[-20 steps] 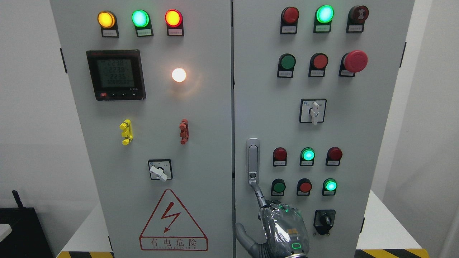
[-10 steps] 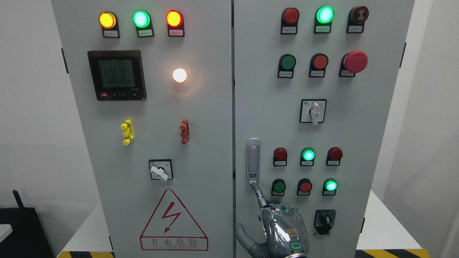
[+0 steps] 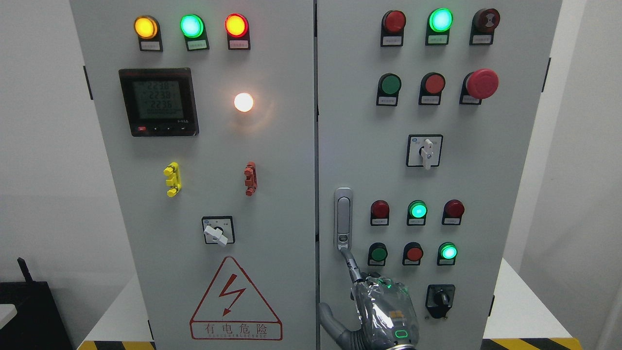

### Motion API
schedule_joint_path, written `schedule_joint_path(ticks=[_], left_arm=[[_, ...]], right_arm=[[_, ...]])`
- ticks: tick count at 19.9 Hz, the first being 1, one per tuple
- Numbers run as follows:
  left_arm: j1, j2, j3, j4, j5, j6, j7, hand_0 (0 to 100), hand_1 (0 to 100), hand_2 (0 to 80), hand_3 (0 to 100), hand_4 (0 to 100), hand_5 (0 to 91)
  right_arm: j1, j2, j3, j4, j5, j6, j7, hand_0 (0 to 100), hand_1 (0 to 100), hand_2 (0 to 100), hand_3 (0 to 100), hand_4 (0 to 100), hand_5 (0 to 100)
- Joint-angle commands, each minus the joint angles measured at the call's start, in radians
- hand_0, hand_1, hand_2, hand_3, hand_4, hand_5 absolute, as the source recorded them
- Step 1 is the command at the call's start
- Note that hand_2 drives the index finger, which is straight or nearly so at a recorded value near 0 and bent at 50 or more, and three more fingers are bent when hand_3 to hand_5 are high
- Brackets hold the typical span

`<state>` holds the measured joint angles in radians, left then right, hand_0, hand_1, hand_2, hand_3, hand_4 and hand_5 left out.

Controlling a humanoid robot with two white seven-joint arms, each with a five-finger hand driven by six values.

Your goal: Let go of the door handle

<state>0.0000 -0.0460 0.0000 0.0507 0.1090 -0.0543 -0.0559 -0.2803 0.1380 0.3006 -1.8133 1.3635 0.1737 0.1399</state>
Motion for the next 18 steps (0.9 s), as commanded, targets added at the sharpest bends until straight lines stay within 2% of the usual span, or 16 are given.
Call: schedule_joint_path(ticks=[1,18], left_arm=[[-0.026,0.0,0.017,0.0,0.0,0.001,0.001,12,39,0.0,0,0,0.0],[-0.026,0.0,0.017,0.0,0.0,0.001,0.001,12,39,0.0,0,0,0.0]], right_arm=[[0.0,0.0,0.0,0.012,-0.001,0.006,0.01,33,24,0,66,64,72],[-0.002,-0.001,0.018,-0.035,0.005,-0.008,0.001,33,24,0,66,64,72]])
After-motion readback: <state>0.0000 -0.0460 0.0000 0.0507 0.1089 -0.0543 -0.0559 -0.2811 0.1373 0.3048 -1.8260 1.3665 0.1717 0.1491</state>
